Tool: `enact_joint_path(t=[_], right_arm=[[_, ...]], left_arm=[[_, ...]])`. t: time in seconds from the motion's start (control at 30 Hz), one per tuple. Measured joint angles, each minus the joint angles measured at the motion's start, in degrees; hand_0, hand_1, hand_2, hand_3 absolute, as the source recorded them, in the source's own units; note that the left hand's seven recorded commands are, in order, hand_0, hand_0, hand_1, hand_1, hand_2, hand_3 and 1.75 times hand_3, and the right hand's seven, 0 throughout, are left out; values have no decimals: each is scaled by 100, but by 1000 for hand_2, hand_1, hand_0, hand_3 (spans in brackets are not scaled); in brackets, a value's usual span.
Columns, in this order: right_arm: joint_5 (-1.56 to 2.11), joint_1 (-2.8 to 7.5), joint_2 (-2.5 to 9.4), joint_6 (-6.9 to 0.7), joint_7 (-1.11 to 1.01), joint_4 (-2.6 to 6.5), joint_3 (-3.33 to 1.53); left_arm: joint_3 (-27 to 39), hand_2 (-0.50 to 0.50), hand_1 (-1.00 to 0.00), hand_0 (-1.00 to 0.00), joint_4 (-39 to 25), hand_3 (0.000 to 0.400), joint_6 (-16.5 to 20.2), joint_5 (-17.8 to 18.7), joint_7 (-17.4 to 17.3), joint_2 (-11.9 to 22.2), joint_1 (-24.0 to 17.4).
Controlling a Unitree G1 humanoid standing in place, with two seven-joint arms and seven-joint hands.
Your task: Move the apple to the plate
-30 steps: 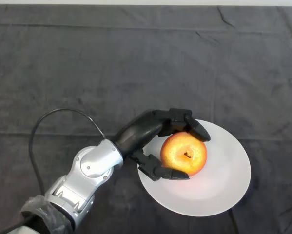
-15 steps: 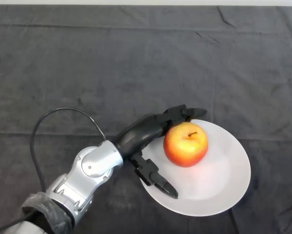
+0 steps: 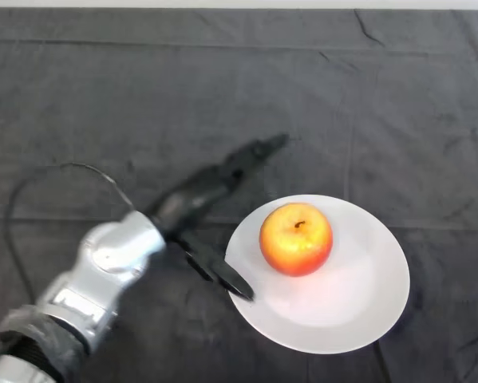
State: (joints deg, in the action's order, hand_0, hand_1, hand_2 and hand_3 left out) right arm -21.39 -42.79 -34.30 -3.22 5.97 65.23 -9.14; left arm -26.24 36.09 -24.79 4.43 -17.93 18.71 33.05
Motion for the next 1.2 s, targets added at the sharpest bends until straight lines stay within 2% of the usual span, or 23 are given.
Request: enact_joint_path(t=[0.27, 0.6, 0.77, 1.2], right_arm=[[0, 0, 0, 0, 0, 0, 0], [0, 0, 0, 0, 0, 0, 0], [0, 0, 0, 0, 0, 0, 0], [0, 1, 0, 2, 0, -1, -1]], left_arm=[[779, 0, 0, 0, -4, 0, -480, 283, 13, 391, 0], [1578, 0, 0, 0, 73, 0, -1009, 414, 113, 474, 0], [1878, 0, 0, 0, 452, 0, -1202, 557, 168, 584, 1], [2745, 0, 0, 0, 1408, 0, -1749, 569, 329, 1072, 13]])
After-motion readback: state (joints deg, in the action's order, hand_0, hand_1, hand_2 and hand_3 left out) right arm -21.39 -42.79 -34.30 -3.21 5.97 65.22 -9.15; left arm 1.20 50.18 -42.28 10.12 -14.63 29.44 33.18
